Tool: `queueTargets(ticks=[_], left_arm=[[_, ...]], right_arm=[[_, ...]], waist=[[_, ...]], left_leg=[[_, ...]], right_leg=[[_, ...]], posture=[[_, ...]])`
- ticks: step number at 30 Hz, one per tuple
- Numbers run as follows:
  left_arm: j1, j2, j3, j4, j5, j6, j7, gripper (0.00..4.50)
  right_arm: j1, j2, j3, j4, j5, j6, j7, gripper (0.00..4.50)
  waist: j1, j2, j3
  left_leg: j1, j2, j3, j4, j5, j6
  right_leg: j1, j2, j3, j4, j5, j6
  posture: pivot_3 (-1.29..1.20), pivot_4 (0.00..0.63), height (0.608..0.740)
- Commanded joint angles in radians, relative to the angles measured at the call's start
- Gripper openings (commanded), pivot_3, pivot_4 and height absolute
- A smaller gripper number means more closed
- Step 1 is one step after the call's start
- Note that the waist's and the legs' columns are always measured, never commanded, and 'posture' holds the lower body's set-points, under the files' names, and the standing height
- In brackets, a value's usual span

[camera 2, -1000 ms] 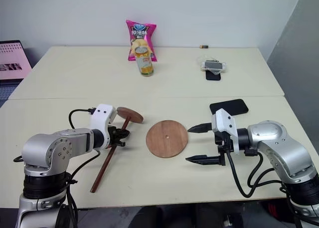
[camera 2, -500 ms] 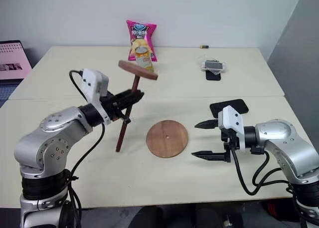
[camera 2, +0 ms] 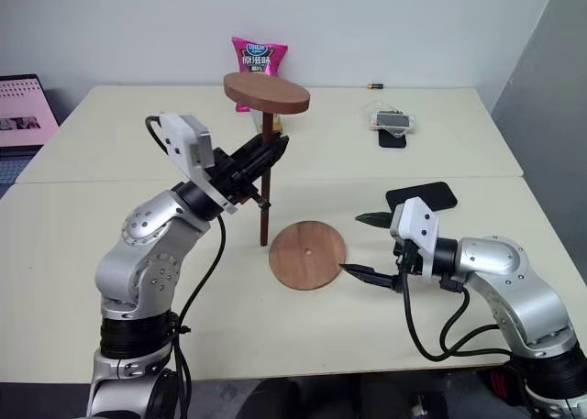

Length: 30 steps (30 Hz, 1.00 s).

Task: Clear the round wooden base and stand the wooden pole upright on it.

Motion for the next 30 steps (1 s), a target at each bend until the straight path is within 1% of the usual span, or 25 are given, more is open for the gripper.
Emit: queueTargets(ticks=[1,5,8,10,15,20,30], left_arm=[[-0.011,-0.051,-0.038,0.021,0.033,-0.101,0.008,0.28],[0.001,-0.092,-0.029,0.034,0.003,-0.133,-0.002,0.28],[0.018,-0.109,-0.006,0.038,-0.067,-0.141,-0.045,0.28],[0.021,-0.105,0.006,0.039,-0.138,-0.109,-0.091,0.28],[0.021,-0.09,-0.009,0.044,-0.169,-0.123,-0.162,0.28],[0.036,-0.102,-0.045,0.055,-0.142,-0.17,-0.201,0.28],[0.053,-0.146,-0.064,0.16,-0.038,-0.314,-0.178,0.28]], right_arm=[[0.001,-0.006,0.003,-0.057,0.009,0.027,-0.022,4.5],[0.015,-0.008,0.006,-0.089,0.019,0.053,-0.037,4.5],[0.031,-0.009,0.006,-0.104,0.016,0.06,-0.045,4.5],[0.042,-0.008,0.006,-0.115,0.013,0.064,-0.054,4.5],[0.077,-0.009,0.013,-0.112,-0.023,0.027,-0.06,4.5],[0.101,-0.01,0.021,-0.11,-0.035,0.008,-0.052,4.5],[0.113,-0.001,0.037,-0.09,-0.097,-0.035,-0.076,4.5]], waist=[[0.001,0.0,0.0],[0.0,0.0,0.0],[0.0,0.0,0.0],[0.0,0.0,0.0],[0.0,0.0,0.0],[0.0,0.0,0.0],[0.001,0.0,0.0]], left_leg=[[0.0,0.0,0.0,0.0,0.0,0.0],[-0.001,0.0,0.0,0.0,0.0,0.0],[0.0,0.0,0.0,0.0,0.0,0.0],[0.0,0.0,0.0,0.0,0.0,0.0],[0.0,0.0,0.0,0.001,0.0,0.0],[0.0,0.0,0.0,0.001,0.0,0.0],[0.0,0.0,0.0,0.001,0.0,0.0]], right_leg=[[0.0,0.0,0.0,0.0,0.0,0.0],[0.0,0.0,0.0,0.0,0.0,0.0],[0.0,0.0,0.0,0.0,0.0,0.0],[0.0,0.0,0.0,0.0,0.0,0.0],[0.0,0.0,0.0,0.0,0.0,0.0],[0.0,0.0,0.0,0.0,0.0,0.0],[0.001,0.0,0.0,0.0,0.0,0.0]], posture=[[0.0,0.15,0.74],[0.0,0.15,0.74],[0.0,0.15,0.74],[0.0,0.15,0.74],[0.0,0.15,0.74],[0.0,0.15,0.74],[0.0,0.15,0.74]])
